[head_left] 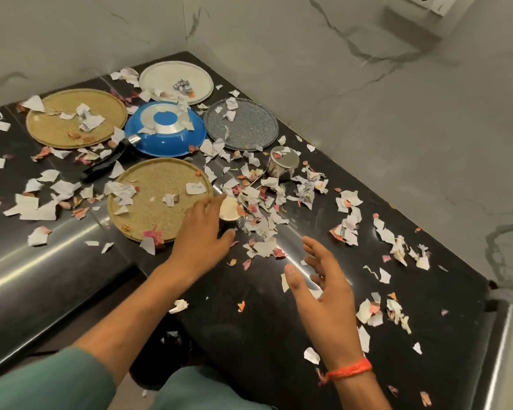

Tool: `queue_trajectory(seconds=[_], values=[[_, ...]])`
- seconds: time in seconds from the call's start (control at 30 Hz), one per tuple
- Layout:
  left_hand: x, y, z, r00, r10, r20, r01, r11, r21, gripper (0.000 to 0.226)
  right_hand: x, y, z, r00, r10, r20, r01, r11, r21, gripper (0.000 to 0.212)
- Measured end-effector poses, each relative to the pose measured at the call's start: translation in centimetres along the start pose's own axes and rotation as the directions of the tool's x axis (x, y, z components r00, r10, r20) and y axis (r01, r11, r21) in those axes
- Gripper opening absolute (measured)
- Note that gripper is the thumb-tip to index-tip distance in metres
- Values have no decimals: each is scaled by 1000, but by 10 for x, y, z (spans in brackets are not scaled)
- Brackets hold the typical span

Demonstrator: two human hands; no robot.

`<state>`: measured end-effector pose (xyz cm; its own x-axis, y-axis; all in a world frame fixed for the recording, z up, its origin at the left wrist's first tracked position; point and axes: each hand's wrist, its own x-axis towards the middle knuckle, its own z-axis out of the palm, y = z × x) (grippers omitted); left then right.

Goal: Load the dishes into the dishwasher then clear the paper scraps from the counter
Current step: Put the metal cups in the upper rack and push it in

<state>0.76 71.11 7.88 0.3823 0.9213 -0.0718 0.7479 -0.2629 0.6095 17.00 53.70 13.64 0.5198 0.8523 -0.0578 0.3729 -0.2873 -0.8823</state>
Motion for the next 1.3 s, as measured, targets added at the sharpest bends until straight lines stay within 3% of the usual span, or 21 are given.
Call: queue_trajectory(seconds=[0.13, 0.27, 0.37, 0.43, 0.5, 0.53, 0.6, 0.7, 0.77, 0.87, 0.93, 1.03, 1.1, 1.23, 1.3], values=[[46, -10, 13, 996, 59, 60, -70, 978, 195, 88, 12, 0, 4, 999, 32, 25, -31, 999, -36, 57], [68, -11, 20, 986, 110, 128, -141, 954, 265, 92, 22, -3, 10, 997, 73, 36, -71, 996, -53, 58], [72, -9, 17, 986, 141, 92, -160, 956, 245, 97, 28, -6, 19, 996, 68, 58, -65, 996, -59, 55], [72, -8, 11, 990, 133, 55, -140, 978, 154, 104, 34, -10, 25, 994, 78, 77, -74, 996, -49, 53], [68, -2, 3, 997, 56, 58, -49, 992, -119, 102, 40, -12, 29, 992, 84, 96, -80, 996, -46, 53], [65, 1, 0, 995, -1, 99, 33, 948, -316, 97, 43, -12, 31, 990, 90, 107, -85, 995, -50, 55], [58, 10, -1, 970, -84, 230, 210, 766, -608, 83, 49, -13, 36, 984, 107, 139, -101, 994, -52, 62], [44, 23, 3, 931, -74, 357, 325, 611, -722, 66, 60, -11, 43, 958, 161, 237, -168, 986, 7, 84], [33, 34, 7, 925, -50, 377, 340, 554, -760, 41, 66, -11, 47, 922, 203, 330, -244, 966, 90, 96], [23, 43, 13, 914, -30, 404, 362, 509, -781, 27, 71, -7, 49, 911, 177, 372, -244, 960, 139, 95], [24, 42, 16, 900, -27, 435, 381, 533, -755, 31, 71, -4, 47, 919, 158, 362, -228, 960, 160, 87], [32, 41, 17, 877, -3, 480, 341, 709, -617, 43, 70, 0, 43, 914, 220, 341, -314, 916, 250, 64], [41, 42, 19, 848, 33, 529, 313, 775, -550, 54, 71, 3, 40, 895, 302, 328, -413, 837, 358, 50], [60, 50, 17, 762, 189, 619, 191, 849, -493, 63, 75, 12, 35, 874, 389, 291, -486, 711, 508, 56], [73, 60, 12, 776, 223, 591, 115, 870, -479, 61, 78, 15, 32, 864, 404, 301, -502, 636, 587, 61]])
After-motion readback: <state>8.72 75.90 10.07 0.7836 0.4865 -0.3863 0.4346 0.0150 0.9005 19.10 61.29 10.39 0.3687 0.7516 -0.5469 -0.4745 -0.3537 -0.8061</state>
